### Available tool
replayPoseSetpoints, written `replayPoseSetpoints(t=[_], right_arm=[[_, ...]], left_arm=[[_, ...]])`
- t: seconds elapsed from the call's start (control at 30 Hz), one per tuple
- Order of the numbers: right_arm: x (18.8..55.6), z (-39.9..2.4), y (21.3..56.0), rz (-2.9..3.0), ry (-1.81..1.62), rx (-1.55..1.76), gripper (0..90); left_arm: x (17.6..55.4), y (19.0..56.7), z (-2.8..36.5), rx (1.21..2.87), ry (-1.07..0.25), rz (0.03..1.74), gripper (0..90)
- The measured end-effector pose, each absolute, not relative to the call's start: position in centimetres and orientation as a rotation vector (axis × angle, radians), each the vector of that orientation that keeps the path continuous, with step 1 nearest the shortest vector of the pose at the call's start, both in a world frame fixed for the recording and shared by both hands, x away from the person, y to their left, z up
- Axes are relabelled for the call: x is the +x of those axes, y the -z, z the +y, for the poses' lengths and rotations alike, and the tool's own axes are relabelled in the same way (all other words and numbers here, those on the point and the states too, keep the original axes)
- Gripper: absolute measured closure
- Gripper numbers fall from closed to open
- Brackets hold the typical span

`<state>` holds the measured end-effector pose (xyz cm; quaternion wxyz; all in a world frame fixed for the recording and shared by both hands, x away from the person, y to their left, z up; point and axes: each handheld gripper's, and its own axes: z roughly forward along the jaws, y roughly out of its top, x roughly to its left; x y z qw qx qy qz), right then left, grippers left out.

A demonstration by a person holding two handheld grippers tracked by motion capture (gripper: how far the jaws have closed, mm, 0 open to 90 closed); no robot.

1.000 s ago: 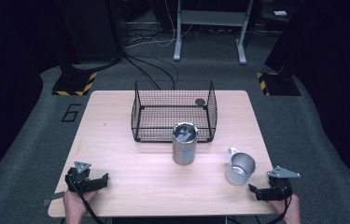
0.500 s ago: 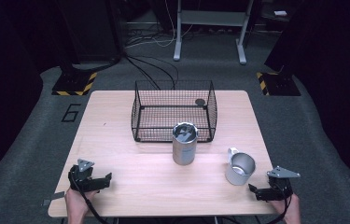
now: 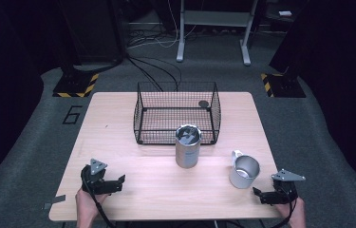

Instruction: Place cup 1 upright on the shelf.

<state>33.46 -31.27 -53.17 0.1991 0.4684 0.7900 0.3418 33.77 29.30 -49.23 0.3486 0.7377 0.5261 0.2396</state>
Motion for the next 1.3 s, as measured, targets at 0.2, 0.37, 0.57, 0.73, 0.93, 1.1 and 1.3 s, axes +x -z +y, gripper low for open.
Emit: replayPoseSetpoints(t=[0.2,0.37,0.57,0.73,0.93,1.1,1.3], right_arm=[[33.4,-31.3,53.2,2.207,-0.957,1.311,0.0],[33.4,-31.3,53.2,2.207,-0.957,1.311,0.0],[33.4,-31.3,53.2,2.207,-0.957,1.311,0.0],[33.4,-31.3,53.2,2.207,-0.957,1.311,0.0],[33.4,-31.3,53.2,2.206,-0.957,1.311,0.0],[33.4,-31.3,53.2,2.199,-0.964,1.312,0.0],[33.4,-31.3,53.2,2.200,-0.963,1.311,0.0]], left_arm=[[34.0,48.2,27.9,1.945,-0.608,1.307,0.0],[34.3,47.6,26.5,1.949,-0.600,1.258,0.0],[34.8,47.1,24.7,1.972,-0.593,1.198,0.0],[35.1,46.7,22.8,1.998,-0.568,1.131,0.0],[35.3,46.3,21.7,1.993,-0.561,1.090,0.0],[35.9,45.8,20.4,2.003,-0.554,1.036,0.0],[36.4,44.9,18.9,2.007,-0.552,0.966,0.0]])
